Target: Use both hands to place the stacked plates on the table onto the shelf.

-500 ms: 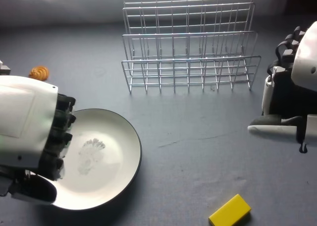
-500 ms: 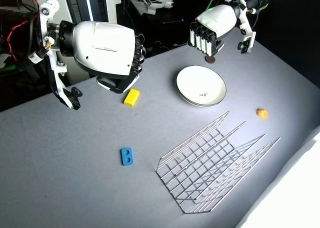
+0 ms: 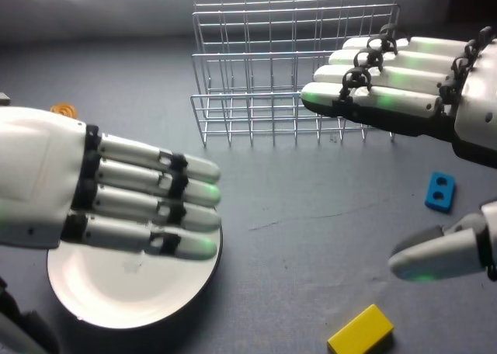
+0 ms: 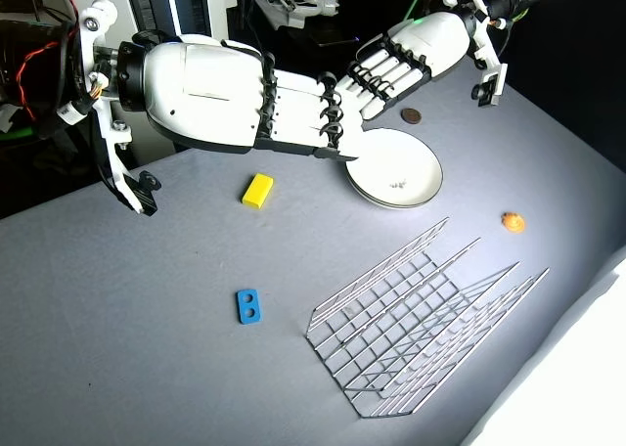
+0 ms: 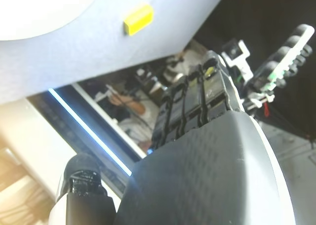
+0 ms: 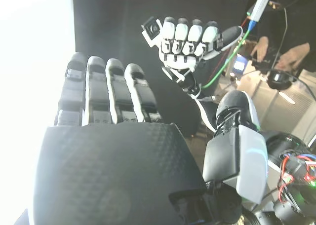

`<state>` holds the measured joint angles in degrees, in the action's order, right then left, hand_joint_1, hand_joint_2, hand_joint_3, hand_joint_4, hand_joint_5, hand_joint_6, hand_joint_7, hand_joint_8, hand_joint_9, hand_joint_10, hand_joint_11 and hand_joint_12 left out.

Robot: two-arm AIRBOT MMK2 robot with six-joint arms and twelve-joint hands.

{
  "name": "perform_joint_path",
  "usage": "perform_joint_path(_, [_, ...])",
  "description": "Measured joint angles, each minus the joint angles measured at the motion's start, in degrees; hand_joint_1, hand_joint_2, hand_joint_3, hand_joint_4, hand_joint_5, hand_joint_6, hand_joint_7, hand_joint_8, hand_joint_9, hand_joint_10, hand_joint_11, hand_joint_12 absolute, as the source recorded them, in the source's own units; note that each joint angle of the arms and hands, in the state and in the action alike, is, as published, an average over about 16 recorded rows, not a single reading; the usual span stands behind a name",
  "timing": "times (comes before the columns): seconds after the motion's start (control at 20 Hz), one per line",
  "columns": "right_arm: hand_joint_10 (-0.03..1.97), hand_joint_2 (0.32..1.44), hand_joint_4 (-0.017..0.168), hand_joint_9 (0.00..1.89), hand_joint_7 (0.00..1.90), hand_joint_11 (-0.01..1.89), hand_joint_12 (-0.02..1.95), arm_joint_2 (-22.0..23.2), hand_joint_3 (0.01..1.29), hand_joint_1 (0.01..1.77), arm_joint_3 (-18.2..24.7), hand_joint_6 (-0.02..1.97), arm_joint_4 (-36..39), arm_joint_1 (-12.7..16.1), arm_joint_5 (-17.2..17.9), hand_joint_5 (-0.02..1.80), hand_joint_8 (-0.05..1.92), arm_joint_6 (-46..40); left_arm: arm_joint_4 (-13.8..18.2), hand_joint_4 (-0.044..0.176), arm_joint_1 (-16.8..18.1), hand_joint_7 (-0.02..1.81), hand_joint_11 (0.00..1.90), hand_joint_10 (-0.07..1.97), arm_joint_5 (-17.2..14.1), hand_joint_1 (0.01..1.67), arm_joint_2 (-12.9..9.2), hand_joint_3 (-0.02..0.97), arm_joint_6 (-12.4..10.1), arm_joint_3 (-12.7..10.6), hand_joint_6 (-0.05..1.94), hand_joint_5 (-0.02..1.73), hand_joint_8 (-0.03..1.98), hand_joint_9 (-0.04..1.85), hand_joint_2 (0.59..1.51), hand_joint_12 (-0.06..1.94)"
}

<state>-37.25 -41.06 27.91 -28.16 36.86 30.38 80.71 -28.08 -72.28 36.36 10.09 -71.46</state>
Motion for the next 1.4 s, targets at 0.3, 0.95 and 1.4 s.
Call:
perform_joint_path(0.3, [0.01,0.95,-0.003,0.02,0.02,0.02,0.00,-0.1,0.02,0.89,0.0,0.02,1.1,-0.2,0.2,0.02,0.02,-0.1,-0.8,-0.006,-0.1,0.01,0.02,0.01,-0.1,0.01,0.3,0.020,0.1,-0.3,-0.01,0.01,-0.01,0.01,1.059,-0.01])
perform_joint_path(0.95, [0.00,0.98,-0.004,0.02,0.02,0.03,0.07,-0.3,0.02,1.20,0.0,0.02,3.8,-0.5,0.1,0.02,0.01,-0.8,1.4,-0.006,-0.4,0.03,0.02,0.01,-1.8,0.01,0.2,0.012,-5.8,-0.4,0.00,0.03,-0.01,0.02,1.054,-0.02])
perform_joint_path(1.4, [0.00,0.98,-0.004,0.02,0.02,0.02,0.12,-0.6,0.02,1.13,0.0,0.02,7.9,-0.7,-0.9,0.02,0.01,-2.9,1.1,-0.006,-1.4,0.04,0.02,0.01,-1.3,0.01,-0.4,0.012,-7.7,0.5,0.01,0.05,0.00,0.02,1.064,-0.01])
